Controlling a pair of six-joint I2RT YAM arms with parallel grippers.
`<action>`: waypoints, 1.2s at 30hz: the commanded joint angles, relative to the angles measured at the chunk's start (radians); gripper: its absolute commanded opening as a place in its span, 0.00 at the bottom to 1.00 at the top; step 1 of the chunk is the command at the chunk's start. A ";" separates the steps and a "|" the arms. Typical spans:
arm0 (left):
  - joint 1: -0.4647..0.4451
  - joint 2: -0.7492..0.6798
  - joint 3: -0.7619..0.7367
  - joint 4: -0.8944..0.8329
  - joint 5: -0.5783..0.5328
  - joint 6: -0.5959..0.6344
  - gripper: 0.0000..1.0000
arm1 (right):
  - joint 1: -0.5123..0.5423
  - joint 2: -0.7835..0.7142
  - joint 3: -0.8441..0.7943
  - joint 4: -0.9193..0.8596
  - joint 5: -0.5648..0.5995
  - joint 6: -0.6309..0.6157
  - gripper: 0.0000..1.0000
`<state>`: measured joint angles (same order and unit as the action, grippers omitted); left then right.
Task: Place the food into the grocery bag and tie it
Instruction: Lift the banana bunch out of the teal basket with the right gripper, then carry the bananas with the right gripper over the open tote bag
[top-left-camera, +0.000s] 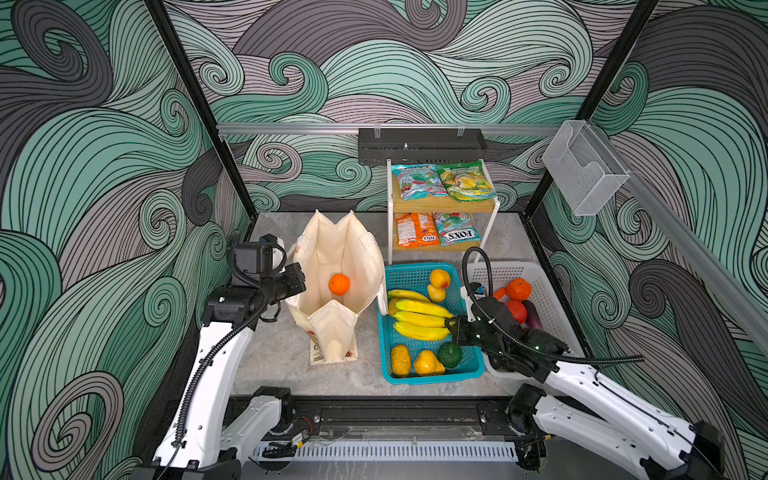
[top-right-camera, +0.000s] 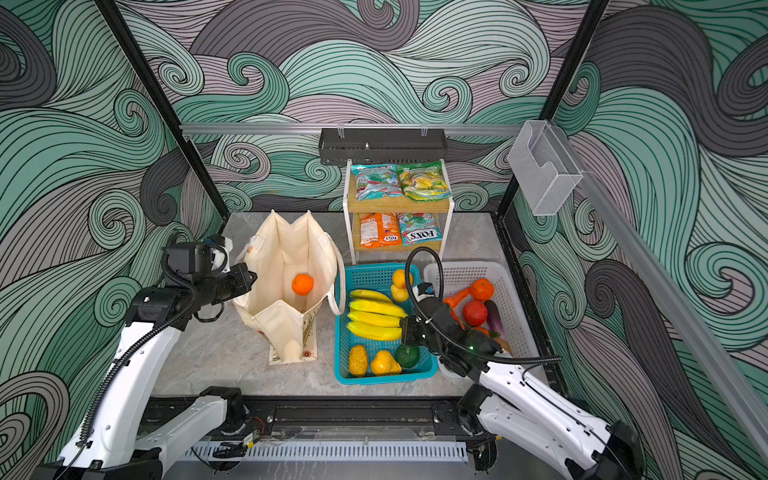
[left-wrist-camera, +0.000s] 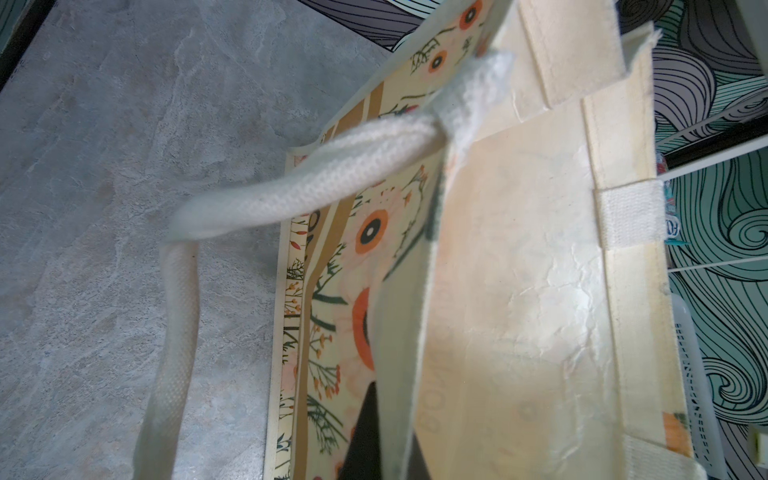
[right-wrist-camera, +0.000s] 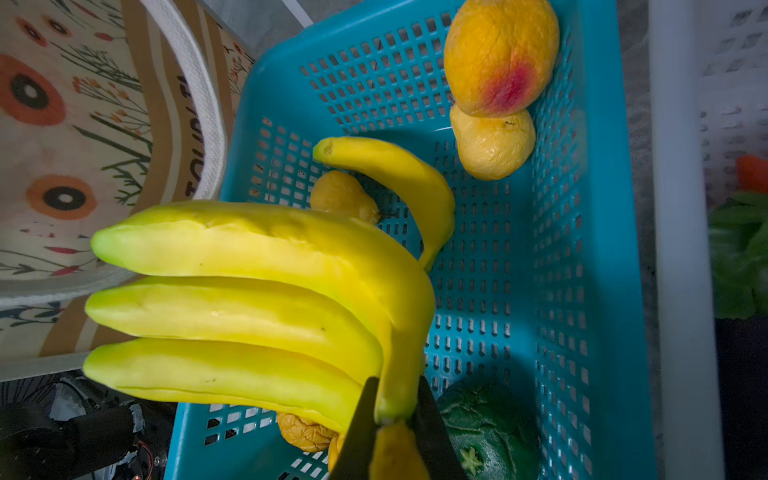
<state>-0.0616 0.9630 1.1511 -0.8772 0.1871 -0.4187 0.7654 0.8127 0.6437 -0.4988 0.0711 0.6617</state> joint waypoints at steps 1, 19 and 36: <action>-0.001 -0.010 0.024 0.047 0.012 -0.002 0.00 | 0.000 0.008 0.051 -0.006 0.028 -0.042 0.00; -0.001 -0.012 0.015 0.052 0.052 0.006 0.00 | -0.077 0.210 0.487 -0.087 -0.039 -0.334 0.00; -0.010 0.031 0.025 0.061 0.152 0.023 0.00 | 0.029 0.651 1.037 -0.190 -0.112 -0.606 0.00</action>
<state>-0.0639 0.9871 1.1496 -0.8547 0.3008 -0.4107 0.7658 1.4113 1.6272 -0.6571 -0.0334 0.1226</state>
